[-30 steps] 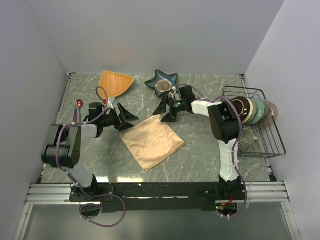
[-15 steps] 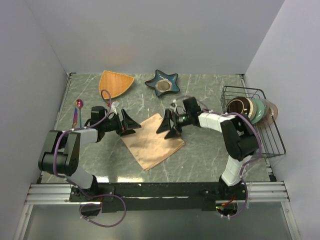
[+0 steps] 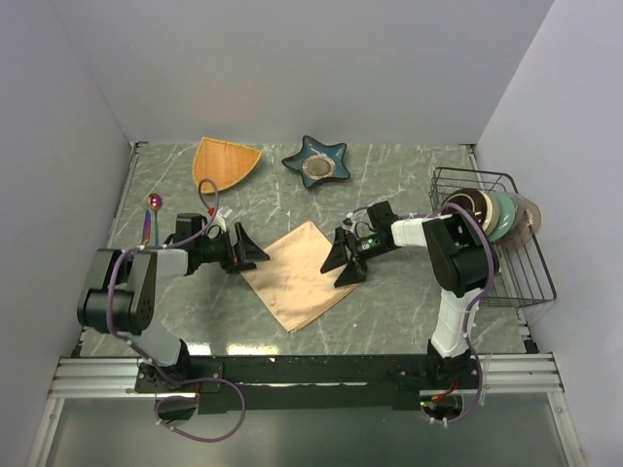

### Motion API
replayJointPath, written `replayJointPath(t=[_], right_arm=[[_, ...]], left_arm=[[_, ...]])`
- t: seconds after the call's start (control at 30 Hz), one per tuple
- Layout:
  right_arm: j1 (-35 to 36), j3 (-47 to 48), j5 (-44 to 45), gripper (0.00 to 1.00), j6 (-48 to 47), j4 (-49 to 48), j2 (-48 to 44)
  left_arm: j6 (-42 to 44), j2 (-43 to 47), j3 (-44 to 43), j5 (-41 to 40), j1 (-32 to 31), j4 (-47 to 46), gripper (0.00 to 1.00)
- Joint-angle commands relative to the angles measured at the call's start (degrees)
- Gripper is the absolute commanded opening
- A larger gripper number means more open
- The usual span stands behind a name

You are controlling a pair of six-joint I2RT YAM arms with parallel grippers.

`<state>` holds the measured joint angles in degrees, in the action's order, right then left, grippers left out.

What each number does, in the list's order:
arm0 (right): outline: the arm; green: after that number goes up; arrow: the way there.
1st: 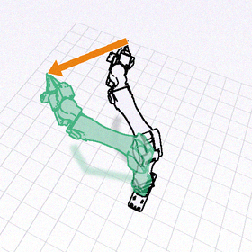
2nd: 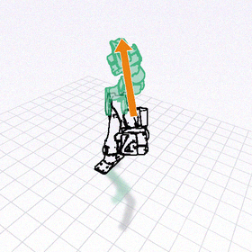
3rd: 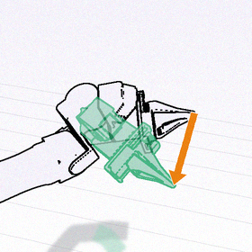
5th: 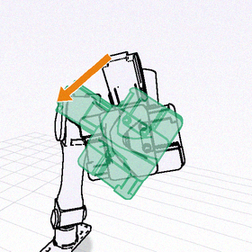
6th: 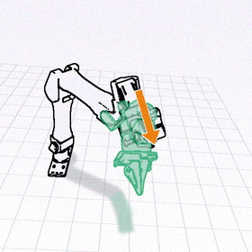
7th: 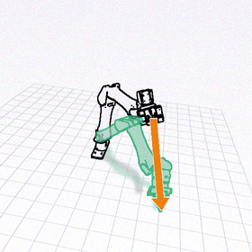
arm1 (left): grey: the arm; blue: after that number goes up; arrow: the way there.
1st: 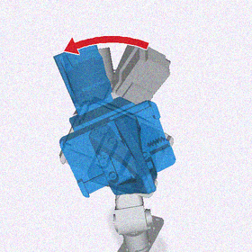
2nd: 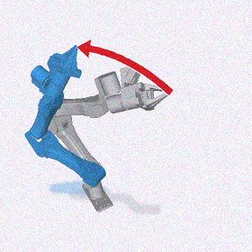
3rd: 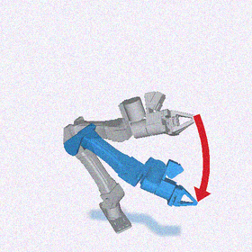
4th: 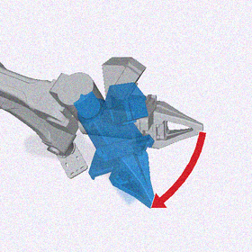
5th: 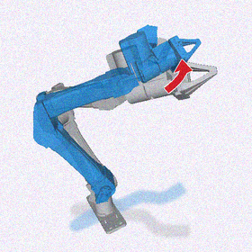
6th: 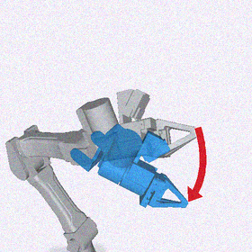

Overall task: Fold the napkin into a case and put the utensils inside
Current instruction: Smooth out the square-folded napkin at the center of the board, then pick up the top corner of the square folded napkin from the center of the board.

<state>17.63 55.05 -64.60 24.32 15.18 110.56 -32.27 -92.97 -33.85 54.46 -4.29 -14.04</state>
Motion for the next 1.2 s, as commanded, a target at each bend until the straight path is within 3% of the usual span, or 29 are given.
replayJointPath(t=[0.0, 0.07, 0.1, 0.17, 0.23, 0.27, 0.3, 0.37, 0.4, 0.6, 0.73, 0.93, 1.17], right_arm=[[0.8, 3.7, 2.0, 0.93, -9.3, 8.9, -3.1], [1.4, 6.2, 2.2, 0.9, -11.6, 12.2, -6.7], [1.5, 7.0, 2.3, 0.88, -12.1, 13.1, -7.8], [1.5, 9.0, 2.9, 0.82, -13.8, 15.8, -10.6], [1.5, 10.3, 5.8, 0.77, -15.0, 17.9, -12.9], [1.5, 10.3, 6.9, 0.75, -15.7, 18.0, -13.7], [1.5, 10.3, 8.2, 0.74, -16.0, 18.0, -14.4], [1.5, 9.6, 11.9, 0.72, -17.1, 18.0, -15.7], [1.5, 9.3, 12.7, 0.72, -17.4, 18.0, -15.9], [1.5, 8.2, 15.1, 0.72, -16.8, 16.6, -15.9], [1.4, 9.1, 16.1, 0.72, -17.9, 18.0, -15.2], [1.3, 9.8, 16.5, 0.72, -18.3, 19.4, -14.7], [0.9, 9.8, 16.3, 0.73, -18.4, 19.9, -14.7]], left_arm=[[20.6, 14.3, -4.8, -3.2, -3.3, 10.8, 0.99], [30.9, 22.4, -7.2, -10.0, -7.5, 21.4, 0.99], [41.0, 25.0, -7.7, -12.0, -8.9, 23.9, 0.99], [49.3, 33.7, -6.5, -16.7, -12.7, 26.9, 0.99], [61.2, 41.9, -3.5, -18.6, -16.7, 32.2, 0.92], [64.8, 44.3, -2.5, -18.9, -17.9, 34.5, 0.77], [72.1, 46.6, -0.3, -19.0, -19.2, 38.3, 0.67], [77.0, 51.6, 3.0, -21.7, -23.6, 40.8, 0.46], [80.5, 52.6, 3.9, -22.8, -25.2, 41.8, 0.45], [83.2, 50.4, 9.7, -35.3, -40.9, 36.0, 0.45], [82.6, 43.0, 12.0, -39.1, -49.8, 29.1, 0.36], [86.1, 40.4, 18.5, -44.2, -55.9, 19.2, 0.33], [87.1, 37.2, 22.2, -47.9, -57.8, 10.0, 0.35]])
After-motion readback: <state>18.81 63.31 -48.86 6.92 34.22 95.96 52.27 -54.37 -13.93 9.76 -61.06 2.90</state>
